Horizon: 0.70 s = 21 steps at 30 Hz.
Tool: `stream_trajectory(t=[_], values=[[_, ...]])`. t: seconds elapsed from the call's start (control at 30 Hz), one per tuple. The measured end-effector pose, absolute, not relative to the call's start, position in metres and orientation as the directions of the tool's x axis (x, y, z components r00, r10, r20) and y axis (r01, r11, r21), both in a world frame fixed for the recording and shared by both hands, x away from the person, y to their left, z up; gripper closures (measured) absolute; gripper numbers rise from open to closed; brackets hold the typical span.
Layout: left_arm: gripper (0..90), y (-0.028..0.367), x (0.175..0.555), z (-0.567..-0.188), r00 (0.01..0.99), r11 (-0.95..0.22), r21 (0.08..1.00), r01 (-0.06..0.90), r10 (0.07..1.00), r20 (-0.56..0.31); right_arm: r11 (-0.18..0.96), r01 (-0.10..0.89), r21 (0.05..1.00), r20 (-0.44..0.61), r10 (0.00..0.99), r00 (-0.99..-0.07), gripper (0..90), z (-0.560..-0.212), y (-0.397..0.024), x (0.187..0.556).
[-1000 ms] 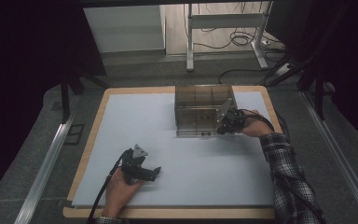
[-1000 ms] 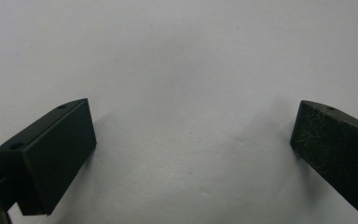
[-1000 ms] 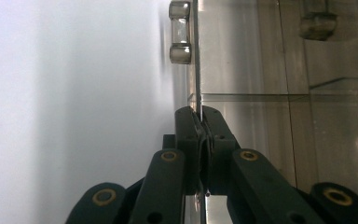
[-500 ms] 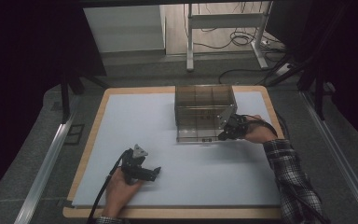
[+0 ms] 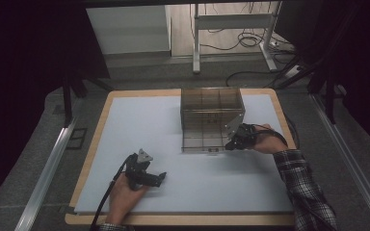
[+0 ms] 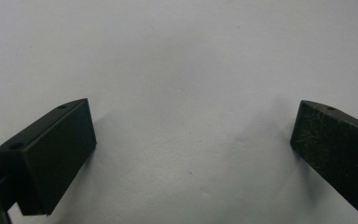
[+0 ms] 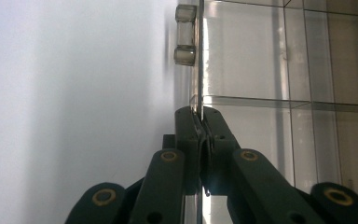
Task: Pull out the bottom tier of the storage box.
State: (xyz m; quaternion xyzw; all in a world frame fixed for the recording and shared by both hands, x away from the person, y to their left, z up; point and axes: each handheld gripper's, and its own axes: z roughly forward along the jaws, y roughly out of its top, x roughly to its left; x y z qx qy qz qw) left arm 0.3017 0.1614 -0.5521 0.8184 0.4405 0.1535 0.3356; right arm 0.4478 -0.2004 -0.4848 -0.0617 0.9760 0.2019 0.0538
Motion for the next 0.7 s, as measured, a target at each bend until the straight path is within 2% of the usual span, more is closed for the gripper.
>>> stream_trajectory(t=[0.3,0.37,0.7], values=[[0.0,0.1614,0.3017,-0.5521,0.565,-0.387,0.684,0.618,0.824,-0.044,0.908,-0.138,0.396,-0.121,-0.097,-0.988,84.3,-0.4904,-0.2008,0.4459],[0.0,0.1614,0.3017,-0.5521,0.565,-0.387,0.684,0.618,0.824,-0.044,0.907,-0.139,0.398,-0.143,-0.088,-0.986,80.7,-0.4879,-0.2016,0.4450],[0.0,0.1614,0.3017,-0.5521,0.565,-0.387,0.685,0.618,0.824,-0.044,0.898,-0.142,0.416,-0.166,-0.078,-0.983,74.7,-0.4841,-0.1998,0.4393]])
